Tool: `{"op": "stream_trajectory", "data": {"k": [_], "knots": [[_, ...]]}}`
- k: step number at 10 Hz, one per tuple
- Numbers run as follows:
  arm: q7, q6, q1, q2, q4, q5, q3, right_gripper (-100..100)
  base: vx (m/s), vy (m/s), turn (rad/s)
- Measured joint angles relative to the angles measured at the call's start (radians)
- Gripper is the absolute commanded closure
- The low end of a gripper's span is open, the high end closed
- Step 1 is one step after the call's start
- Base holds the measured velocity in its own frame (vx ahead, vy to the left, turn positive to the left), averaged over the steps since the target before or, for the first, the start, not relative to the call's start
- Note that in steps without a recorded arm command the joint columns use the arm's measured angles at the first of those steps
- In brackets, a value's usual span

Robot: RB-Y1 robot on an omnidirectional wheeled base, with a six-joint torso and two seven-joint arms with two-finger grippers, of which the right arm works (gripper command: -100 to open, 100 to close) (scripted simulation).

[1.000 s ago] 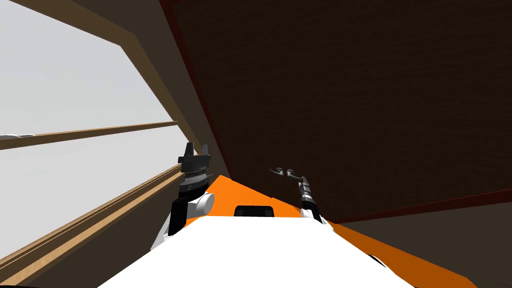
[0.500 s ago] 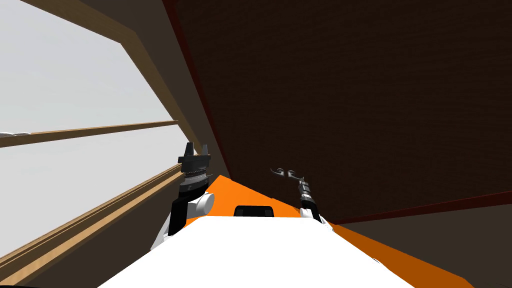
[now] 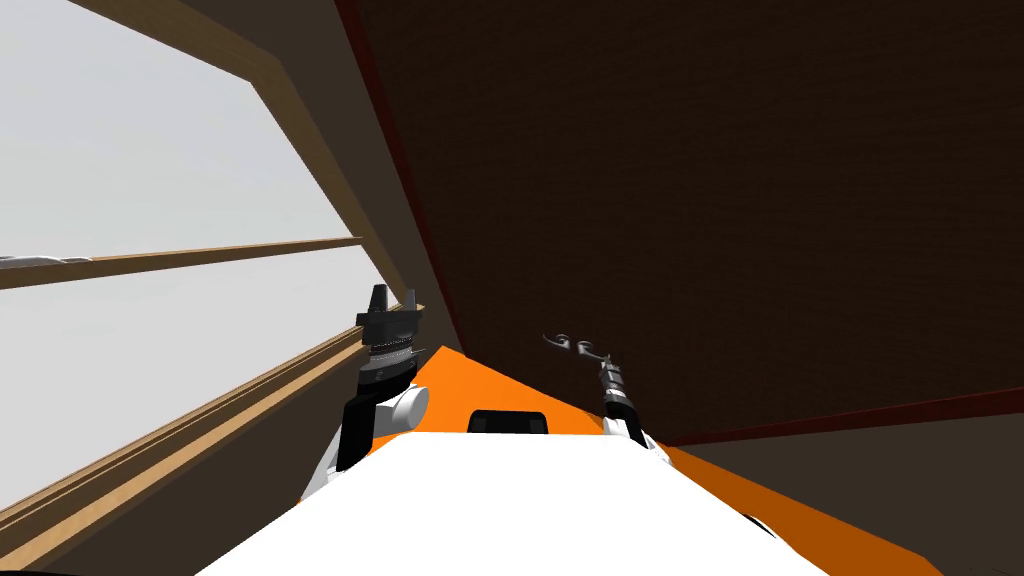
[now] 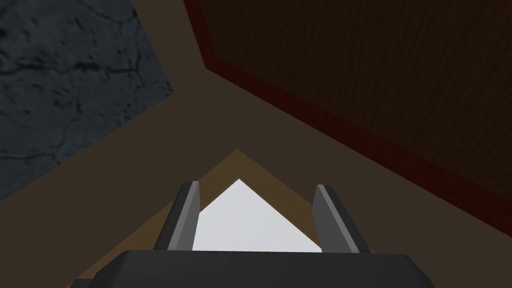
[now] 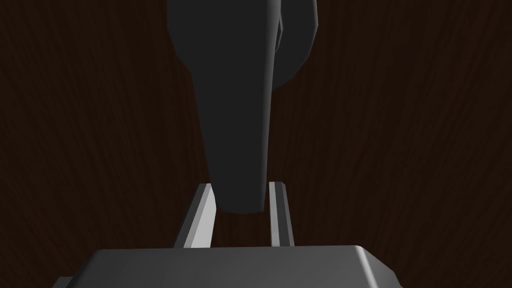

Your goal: Pull the door open

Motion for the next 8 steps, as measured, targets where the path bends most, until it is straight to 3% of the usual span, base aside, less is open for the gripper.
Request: {"op": "stream_trajectory", "data": {"k": [3, 5, 7, 8], "knots": [[-0.026, -0.001, 0.029, -0.024, -0.012, 0.007, 0.013, 100, -0.198, 0.036, 0.11], [-0.05, -0.002, 0.046, -0.036, -0.026, 0.018, 0.033, 100, -0.207, -0.038, 0.155], [-0.075, -0.018, 0.045, -0.044, -0.023, 0.032, 0.059, 100, -0.192, -0.069, 0.162], [-0.088, -0.007, 0.063, -0.046, -0.062, 0.038, 0.073, 100, -0.114, -0.041, 0.057]]}}
